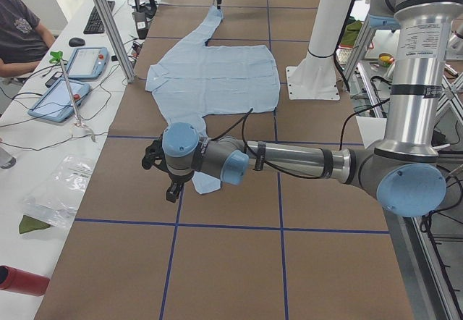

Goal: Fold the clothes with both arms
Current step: 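Lower the right gripper onto the cuff of the sleeve nearest it and grasp, then carry the grasped sleeve with the right gripper across the shirt front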

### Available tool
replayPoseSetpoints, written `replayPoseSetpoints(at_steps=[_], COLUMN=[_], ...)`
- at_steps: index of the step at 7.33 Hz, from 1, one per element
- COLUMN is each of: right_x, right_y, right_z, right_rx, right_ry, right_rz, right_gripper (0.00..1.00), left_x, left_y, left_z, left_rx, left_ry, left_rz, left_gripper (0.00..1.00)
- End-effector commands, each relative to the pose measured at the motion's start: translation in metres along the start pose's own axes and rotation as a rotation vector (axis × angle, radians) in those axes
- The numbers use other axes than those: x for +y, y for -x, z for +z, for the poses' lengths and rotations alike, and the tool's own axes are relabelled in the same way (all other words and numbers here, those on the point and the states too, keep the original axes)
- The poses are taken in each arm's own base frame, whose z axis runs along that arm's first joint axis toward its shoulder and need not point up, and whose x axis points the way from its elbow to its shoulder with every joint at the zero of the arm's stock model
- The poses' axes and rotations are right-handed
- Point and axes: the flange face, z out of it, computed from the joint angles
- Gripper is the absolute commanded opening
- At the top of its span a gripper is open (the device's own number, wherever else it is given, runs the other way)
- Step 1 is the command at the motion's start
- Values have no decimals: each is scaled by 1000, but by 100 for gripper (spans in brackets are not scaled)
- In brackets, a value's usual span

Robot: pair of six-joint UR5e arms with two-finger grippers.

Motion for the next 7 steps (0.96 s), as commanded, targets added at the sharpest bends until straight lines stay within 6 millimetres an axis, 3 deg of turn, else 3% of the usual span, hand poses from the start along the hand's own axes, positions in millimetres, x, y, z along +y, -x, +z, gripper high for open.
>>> replayPoseSetpoints(at_steps=[1, 2, 3, 4, 5, 7], right_x=[-16, -29, -59, -91, -118, -167], right_y=[56, 81, 117, 168, 251, 381], right_z=[-49, -66, -83, -101, -98, -125], right_rx=[-120, -163, -215, -287, -334, -340], right_ry=[-58, -76, -90, -84, -58, -71], right_rz=[-85, -116, -110, -83, -81, -115], right_gripper=[0, 0, 0, 0, 0, 0], left_x=[1, 1, 2, 2, 3, 5], left_y=[2, 2, 3, 3, 4, 7], left_z=[2, 2, 2, 2, 3, 5], left_rx=[0, 0, 0, 0, 0, -1], left_ry=[3, 3, 5, 5, 7, 10], left_rz=[-2, -2, -3, -3, -5, -11], left_gripper=[100, 100, 100, 100, 100, 100])
